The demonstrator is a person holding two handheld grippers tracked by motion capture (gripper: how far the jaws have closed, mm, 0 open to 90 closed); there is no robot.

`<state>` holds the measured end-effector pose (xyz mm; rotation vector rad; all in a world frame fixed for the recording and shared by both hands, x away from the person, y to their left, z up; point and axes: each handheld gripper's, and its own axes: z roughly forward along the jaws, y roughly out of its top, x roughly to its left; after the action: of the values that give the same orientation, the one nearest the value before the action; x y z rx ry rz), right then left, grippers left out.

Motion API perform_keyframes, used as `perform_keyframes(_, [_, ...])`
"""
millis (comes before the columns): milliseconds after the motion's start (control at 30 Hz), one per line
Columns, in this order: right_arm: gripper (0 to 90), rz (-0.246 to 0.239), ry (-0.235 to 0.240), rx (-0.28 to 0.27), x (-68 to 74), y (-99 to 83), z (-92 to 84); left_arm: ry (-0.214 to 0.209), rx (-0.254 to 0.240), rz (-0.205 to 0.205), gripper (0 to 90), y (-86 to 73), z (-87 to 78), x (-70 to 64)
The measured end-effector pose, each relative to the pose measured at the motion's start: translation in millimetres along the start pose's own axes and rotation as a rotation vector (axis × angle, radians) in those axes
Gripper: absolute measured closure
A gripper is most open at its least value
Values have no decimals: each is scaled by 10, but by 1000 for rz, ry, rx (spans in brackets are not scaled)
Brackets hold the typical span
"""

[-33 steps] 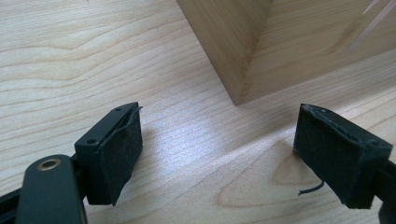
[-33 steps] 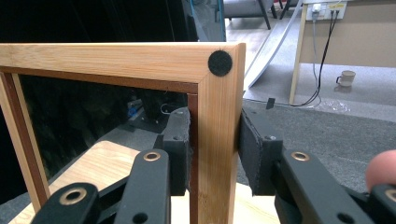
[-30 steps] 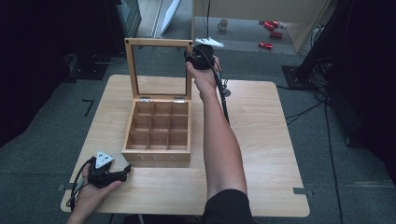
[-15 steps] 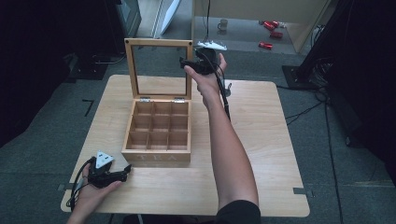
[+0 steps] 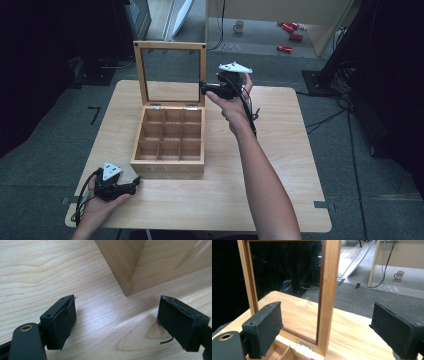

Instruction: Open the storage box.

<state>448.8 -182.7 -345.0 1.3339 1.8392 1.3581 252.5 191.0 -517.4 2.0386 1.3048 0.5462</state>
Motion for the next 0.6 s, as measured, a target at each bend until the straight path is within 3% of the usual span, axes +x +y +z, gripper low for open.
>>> perform_keyframes(600, [98,51,-16,-21,-212,-402,-561,5,0,3,160,0,3,-9])
